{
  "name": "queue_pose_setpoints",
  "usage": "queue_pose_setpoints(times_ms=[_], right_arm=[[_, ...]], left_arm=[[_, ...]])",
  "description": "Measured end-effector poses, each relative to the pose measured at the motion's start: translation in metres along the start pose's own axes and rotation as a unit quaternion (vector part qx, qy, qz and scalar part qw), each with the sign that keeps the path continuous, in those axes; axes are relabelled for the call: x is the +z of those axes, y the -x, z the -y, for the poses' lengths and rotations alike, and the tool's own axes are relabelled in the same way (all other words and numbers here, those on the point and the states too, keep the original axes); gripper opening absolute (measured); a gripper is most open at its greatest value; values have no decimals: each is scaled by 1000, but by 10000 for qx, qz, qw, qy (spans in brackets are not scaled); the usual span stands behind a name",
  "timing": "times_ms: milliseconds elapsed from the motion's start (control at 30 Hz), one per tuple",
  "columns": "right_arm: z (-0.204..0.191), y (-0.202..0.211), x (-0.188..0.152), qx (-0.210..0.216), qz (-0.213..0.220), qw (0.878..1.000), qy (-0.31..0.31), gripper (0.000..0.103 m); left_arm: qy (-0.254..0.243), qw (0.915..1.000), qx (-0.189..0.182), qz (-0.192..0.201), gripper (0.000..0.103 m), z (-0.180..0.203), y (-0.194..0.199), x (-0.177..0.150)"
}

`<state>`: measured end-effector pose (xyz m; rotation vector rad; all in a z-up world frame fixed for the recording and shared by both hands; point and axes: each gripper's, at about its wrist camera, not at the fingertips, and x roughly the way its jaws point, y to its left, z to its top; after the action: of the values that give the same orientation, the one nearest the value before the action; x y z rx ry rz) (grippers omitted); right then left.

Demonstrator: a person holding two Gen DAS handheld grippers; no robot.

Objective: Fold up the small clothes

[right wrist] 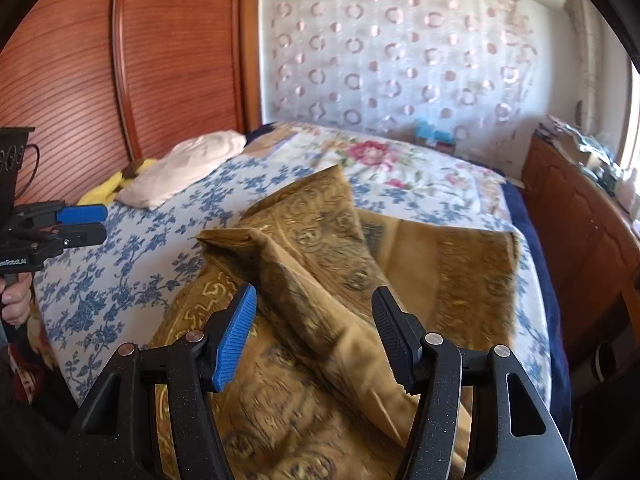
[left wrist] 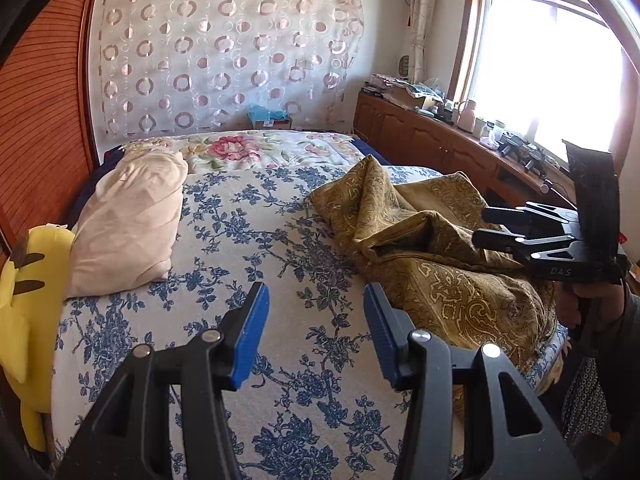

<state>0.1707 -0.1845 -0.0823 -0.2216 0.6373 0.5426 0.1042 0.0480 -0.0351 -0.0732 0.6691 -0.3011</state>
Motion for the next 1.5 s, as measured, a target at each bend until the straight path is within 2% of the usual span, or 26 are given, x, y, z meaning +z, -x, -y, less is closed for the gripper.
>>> queue_pose_setpoints(times_ms=[233,533,567,600,700,767,867,967,1033,1133,1233,1300,1333,1433,1467,1500], right_arm=[[-18,-38,7,156,-543,9974,446,62],[-22,-70,5,119,-994,9922,743,61],[-22,-71,4,107,-1012,9918,767,54],[-22,-73,3,109,-1051,9913,786,41],[-15,-74,1,150,-1063,9913,756,15],[-7,-68,4,89,-913,9940,603,6],[17,-49,16,-36,-510,9985,216,3],[54,-28,29,-308,-135,9992,-209,2],[80,-22,34,-491,-50,9976,-478,2],[124,-22,37,-882,-102,9917,-926,2],[168,-35,29,-1021,-414,9811,-1589,2],[181,-41,23,-1193,-586,9768,-1681,14],[182,-42,21,-1272,-659,9759,-1644,17],[181,-37,16,-1315,-609,9767,-1582,28],[179,-33,14,-1323,-565,9772,-1561,36],[178,-32,15,-1329,-530,9777,-1540,39]], left_arm=[[6,10000,-32,-42,48,-1,-2,-4],[-21,9999,-101,-139,48,4,-10,-9],[-28,9998,-110,-139,48,5,-10,-9],[-38,9998,-126,-142,48,6,-10,-9],[-65,9998,-144,-146,48,8,-10,-10],[-73,9997,-154,-156,48,9,-12,-10],[-70,9997,-172,-167,48,10,-13,-11],[-57,9996,-220,-174,48,11,-13,-11],[-76,9995,-233,-179,48,13,-14,-11],[-96,9994,-260,-188,48,15,-15,-12],[-133,9993,-273,-208,48,18,-17,-12],[-147,9992,-286,-221,48,19,-18,-13],[-151,9992,-287,-224,48,20,-18,-13],[-172,9991,-305,-242,48,23,-19,-14],[-175,9991,-310,-246,48,23,-20,-14],[-181,9990,-316,-253,48,24,-20,-14]])
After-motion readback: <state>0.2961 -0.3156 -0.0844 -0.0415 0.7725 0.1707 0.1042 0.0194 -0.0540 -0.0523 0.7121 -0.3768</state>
